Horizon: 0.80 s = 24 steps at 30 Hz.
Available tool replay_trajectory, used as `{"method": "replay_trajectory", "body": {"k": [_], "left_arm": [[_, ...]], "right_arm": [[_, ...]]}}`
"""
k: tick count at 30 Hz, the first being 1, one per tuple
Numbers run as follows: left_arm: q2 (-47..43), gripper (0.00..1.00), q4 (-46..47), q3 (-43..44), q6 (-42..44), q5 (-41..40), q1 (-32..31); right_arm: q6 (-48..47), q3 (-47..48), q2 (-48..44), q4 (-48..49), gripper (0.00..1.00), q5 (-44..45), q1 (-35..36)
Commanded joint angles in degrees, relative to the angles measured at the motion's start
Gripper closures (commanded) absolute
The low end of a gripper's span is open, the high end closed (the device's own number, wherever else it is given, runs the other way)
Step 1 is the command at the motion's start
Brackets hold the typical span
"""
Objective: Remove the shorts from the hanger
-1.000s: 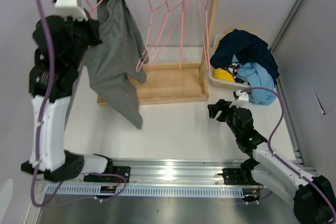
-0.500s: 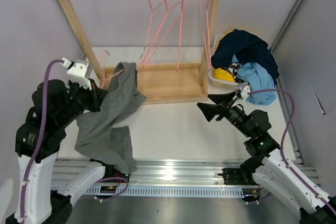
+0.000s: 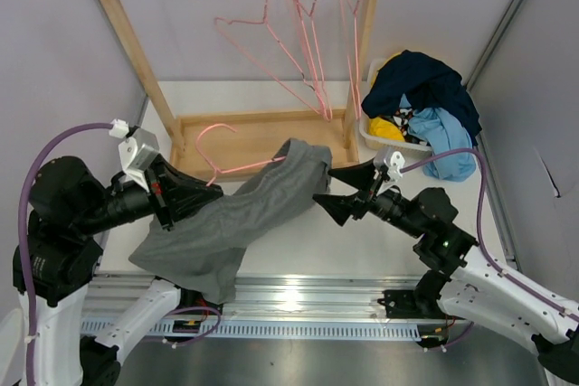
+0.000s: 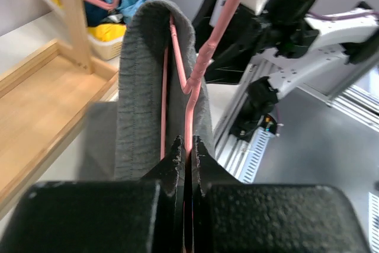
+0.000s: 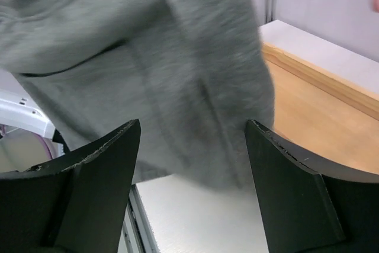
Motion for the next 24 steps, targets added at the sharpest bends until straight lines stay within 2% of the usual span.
{"method": "replay_trajectory", "body": {"k": [1, 13, 17, 24], "left_arm": [[-1.3, 1.0, 7.74, 0.1, -3.63, 9.07, -0.55], [-2.36, 1.0, 9.77, -1.57, -6.01, 12.15, -0.64], [-2.8, 1.0, 9.41, -2.18, -5.74, 12.23, -1.16], [-2.89, 1.0, 9.5, -2.18, -5.83, 12.5, -1.43]], "right_arm": [[-3.48, 2.31, -0.24, 1.78, 0.22, 4.95, 1.48], [-2.34, 0.99, 0.64, 5.39, 0.22, 7.06, 2.09], [-3.38, 1.78, -0.23, 2.42, 0.22, 8.9, 2.27], [-8.39, 3.54, -5.51, -5.07, 0.21, 19.44, 2.27]]}}
